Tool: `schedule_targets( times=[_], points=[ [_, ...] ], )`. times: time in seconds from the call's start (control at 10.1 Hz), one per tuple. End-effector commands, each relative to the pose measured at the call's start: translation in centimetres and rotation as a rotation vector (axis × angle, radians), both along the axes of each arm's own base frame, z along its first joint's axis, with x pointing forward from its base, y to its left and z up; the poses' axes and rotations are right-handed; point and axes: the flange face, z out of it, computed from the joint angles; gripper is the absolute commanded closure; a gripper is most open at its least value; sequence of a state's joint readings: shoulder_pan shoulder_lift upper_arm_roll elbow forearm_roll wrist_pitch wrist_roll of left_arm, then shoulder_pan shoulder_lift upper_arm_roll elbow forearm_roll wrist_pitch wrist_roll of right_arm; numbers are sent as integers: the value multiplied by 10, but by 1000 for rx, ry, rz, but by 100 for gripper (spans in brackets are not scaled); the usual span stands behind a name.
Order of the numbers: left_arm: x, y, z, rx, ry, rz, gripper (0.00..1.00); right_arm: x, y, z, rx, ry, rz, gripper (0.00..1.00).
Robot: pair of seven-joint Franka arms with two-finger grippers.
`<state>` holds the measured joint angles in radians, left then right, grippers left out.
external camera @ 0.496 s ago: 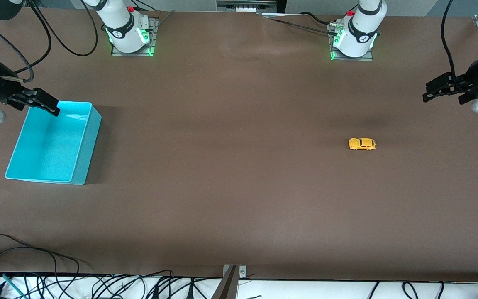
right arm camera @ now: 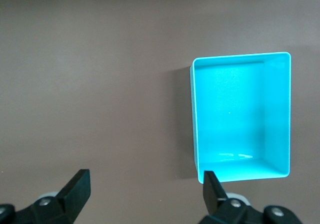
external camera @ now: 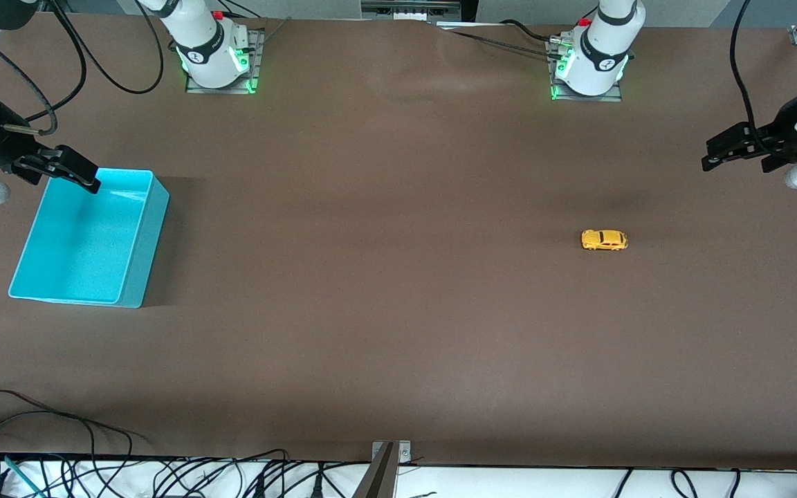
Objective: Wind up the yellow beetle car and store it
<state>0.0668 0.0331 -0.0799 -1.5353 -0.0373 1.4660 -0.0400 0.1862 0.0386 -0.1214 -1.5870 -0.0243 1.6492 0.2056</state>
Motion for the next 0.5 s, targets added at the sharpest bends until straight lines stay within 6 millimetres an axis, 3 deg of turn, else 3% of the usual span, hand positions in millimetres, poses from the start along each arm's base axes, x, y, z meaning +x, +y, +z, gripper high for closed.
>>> schedule_targets(
  times=[0.0, 0.4],
  points=[
    [-3, -2, 8, 11, -3, 22, 0, 0, -1, 4, -4, -7, 4, 0],
    [-3, 0, 8, 11, -2, 26, 0, -1, -2, 2, -4, 6, -7, 0]
  ],
)
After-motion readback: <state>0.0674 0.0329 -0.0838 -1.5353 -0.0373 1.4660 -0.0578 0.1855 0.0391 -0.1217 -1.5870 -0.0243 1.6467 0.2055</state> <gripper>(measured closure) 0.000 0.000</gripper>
